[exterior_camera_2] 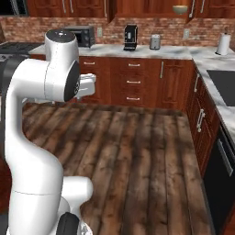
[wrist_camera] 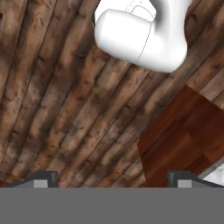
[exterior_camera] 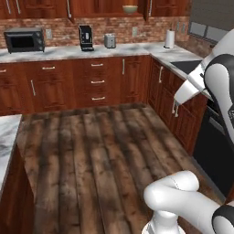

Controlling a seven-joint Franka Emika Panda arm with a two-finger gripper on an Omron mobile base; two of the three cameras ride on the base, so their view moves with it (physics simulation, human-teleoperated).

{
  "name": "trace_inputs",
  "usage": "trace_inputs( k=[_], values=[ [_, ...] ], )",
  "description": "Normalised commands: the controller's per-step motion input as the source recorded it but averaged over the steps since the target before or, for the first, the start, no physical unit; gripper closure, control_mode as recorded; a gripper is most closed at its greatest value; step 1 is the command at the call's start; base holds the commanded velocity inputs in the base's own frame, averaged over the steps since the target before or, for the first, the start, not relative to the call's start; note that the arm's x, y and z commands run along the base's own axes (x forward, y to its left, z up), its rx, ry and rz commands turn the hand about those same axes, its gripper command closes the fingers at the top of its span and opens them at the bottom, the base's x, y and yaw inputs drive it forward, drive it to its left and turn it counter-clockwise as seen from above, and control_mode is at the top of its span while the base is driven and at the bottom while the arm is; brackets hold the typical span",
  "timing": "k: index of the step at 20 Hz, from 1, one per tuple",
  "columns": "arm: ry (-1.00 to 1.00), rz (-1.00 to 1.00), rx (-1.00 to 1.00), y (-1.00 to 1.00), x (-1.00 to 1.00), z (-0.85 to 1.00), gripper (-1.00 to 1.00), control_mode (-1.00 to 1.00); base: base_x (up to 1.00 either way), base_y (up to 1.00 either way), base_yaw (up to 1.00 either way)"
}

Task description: Move the bowls from the cabinet to the plates on the dining table.

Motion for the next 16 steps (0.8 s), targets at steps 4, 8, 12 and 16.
trace_inputs(
  k=[4,8,12,16],
  values=[
    [0.0,0.0,0.0,0.0,0.0,0.0,-1.0,1.0,1.0,-0.33,0.0],
    [0.0,0.0,0.0,0.0,0.0,0.0,-1.0,1.0,1.0,-0.26,0.0],
    [0.0,0.0,0.0,0.0,0.0,0.0,-1.0,1.0,1.0,-0.24,0.0],
    [0.0,0.0,0.0,0.0,0.0,0.0,-1.0,1.0,0.98,-0.18,0.0]
  ],
)
